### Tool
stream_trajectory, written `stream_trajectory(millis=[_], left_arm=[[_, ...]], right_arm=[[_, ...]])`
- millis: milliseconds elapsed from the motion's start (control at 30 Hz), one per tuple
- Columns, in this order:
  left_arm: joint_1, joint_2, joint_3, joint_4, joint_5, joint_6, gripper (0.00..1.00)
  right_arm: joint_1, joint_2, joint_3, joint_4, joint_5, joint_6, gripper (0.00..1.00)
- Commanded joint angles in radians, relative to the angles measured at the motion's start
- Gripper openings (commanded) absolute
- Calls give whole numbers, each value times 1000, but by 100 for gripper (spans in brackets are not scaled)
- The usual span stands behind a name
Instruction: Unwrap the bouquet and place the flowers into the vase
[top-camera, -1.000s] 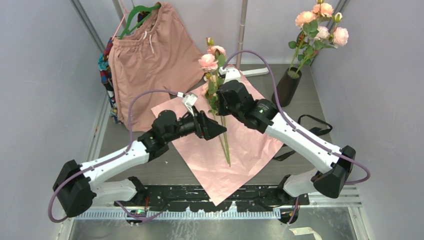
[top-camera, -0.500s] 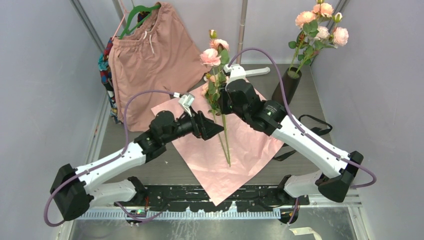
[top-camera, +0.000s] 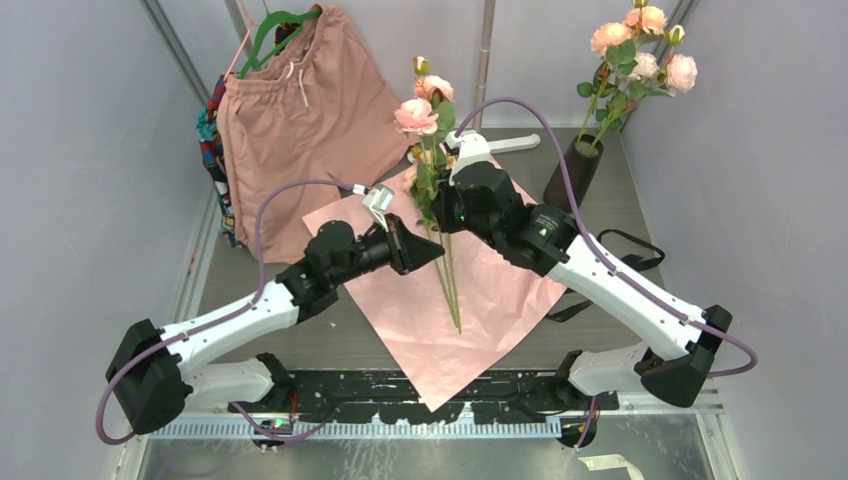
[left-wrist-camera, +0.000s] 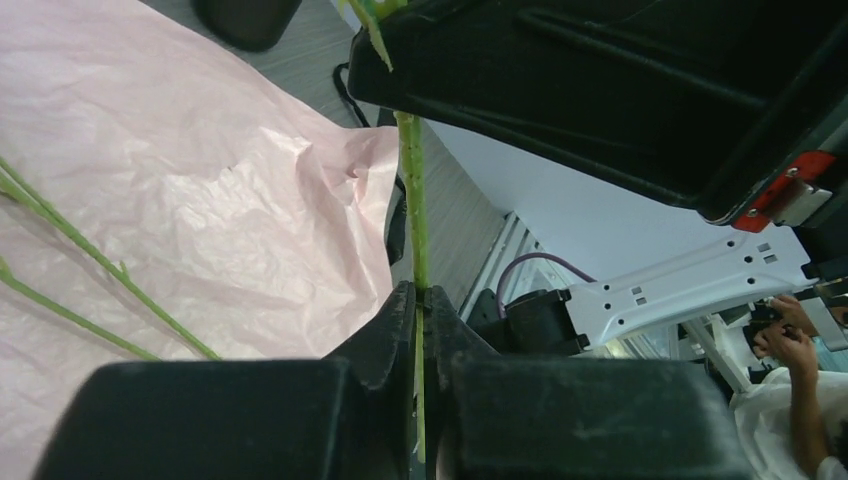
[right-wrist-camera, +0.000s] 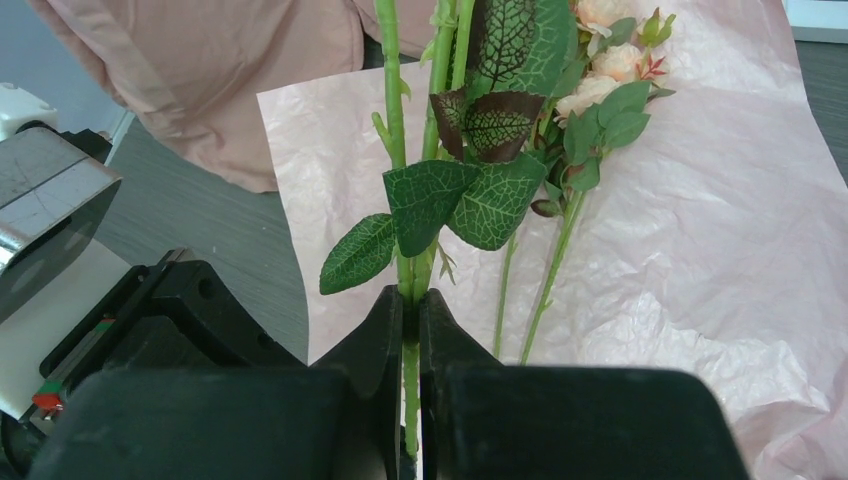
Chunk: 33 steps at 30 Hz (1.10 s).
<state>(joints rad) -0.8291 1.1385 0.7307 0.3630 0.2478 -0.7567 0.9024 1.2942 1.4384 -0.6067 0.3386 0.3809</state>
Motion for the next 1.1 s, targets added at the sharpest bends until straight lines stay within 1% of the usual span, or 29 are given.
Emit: stream_trajectory(millis=[0, 200, 300, 433, 533, 567, 600, 733, 767, 900, 933, 1067], left_arm=[[4, -5, 33, 41, -6, 11, 0], [4, 5, 33, 55, -1, 12, 0], [4, -2, 37, 35, 1, 36, 0], [4, -12, 84, -107, -19, 163, 0], [4, -24, 129, -247, -69, 282, 0], [4, -28, 139, -272, -84, 313, 0], [4, -33, 147, -293, -93, 338, 0], [1, -51, 160, -339, -108, 395, 0], [1, -55, 160, -346, -110, 403, 0], [-2, -70, 154, -361, -130, 419, 0], [-2, -75, 152, -361, -137, 420, 0], [-3, -92, 146, -388, -157, 427, 0]], right_arm=[[8, -48, 41, 50, -5, 12, 1], [12, -58, 33, 50, 1, 12, 1], [12, -63, 28, 49, 8, 7, 1], [12, -67, 33, 36, 18, -2, 1], [12, -58, 53, 6, 20, -7, 2], [12, -53, 59, -4, 20, -10, 5], [12, -50, 63, -11, 22, -12, 12], [12, -42, 65, -14, 35, -20, 30], [12, -38, 65, -13, 36, -24, 28], [13, -28, 67, -13, 50, -21, 4], [12, -27, 67, -12, 52, -19, 1], [13, -39, 59, -2, 52, -13, 1]])
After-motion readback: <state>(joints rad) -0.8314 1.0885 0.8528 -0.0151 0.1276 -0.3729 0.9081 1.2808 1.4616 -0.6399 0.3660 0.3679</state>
